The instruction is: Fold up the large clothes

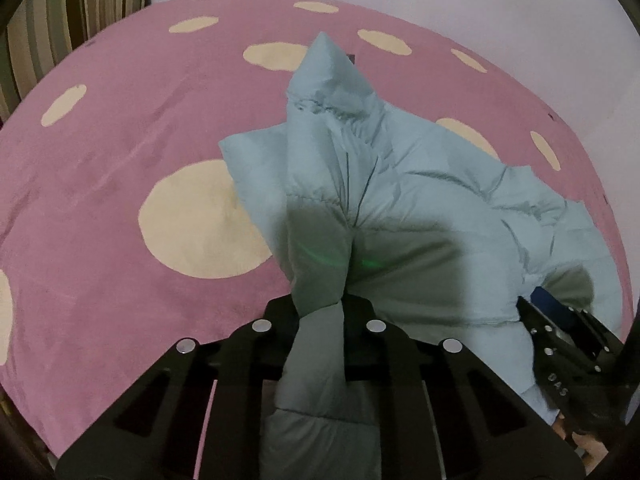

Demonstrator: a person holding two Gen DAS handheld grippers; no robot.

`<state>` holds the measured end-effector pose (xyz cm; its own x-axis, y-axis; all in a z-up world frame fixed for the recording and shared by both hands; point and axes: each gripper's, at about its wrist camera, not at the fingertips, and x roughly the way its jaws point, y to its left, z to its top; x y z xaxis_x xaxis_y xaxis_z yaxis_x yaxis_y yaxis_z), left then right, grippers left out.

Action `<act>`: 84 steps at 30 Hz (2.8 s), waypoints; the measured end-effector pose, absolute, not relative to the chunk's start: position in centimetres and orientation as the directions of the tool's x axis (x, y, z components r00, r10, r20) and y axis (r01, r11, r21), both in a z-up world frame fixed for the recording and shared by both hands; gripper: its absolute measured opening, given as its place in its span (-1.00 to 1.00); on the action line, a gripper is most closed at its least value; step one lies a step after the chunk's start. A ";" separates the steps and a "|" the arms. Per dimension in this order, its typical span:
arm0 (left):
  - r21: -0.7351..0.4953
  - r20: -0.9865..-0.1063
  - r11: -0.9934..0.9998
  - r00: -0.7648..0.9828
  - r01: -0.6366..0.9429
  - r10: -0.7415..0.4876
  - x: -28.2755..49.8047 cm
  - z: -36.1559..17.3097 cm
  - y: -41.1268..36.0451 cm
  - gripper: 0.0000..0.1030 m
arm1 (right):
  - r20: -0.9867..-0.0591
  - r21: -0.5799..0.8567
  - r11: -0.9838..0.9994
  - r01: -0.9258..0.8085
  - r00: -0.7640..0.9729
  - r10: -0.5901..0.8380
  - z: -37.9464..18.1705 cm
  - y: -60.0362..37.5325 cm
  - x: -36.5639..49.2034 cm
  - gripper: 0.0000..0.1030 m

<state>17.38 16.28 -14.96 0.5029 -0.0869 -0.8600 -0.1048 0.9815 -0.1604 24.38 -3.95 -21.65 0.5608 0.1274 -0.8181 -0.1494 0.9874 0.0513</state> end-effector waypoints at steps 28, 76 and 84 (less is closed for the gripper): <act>-0.046 -0.737 0.997 0.672 0.057 -0.073 14.8 -3.0 5.3 -0.79 | -0.722 0.164 0.984 -0.067 0.671 0.166 -15.6 -12.6 21.1 -0.29; 0.018 -0.677 0.999 0.736 0.035 -0.014 12.9 -5.2 0.5 0.45 | -0.719 0.244 0.965 0.094 0.686 0.114 -14.5 -23.2 17.1 -0.09; -0.039 -0.747 0.993 0.663 -0.107 0.042 15.3 -9.7 7.4 0.45 | -0.712 0.227 0.974 0.018 0.685 0.153 -12.8 -18.3 19.7 0.15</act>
<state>15.34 7.37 -9.66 0.6633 0.0423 -0.7472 -0.1074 0.9934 -0.0392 19.73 -18.33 -12.80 0.6854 0.1533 -0.7118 0.0184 0.9736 0.2273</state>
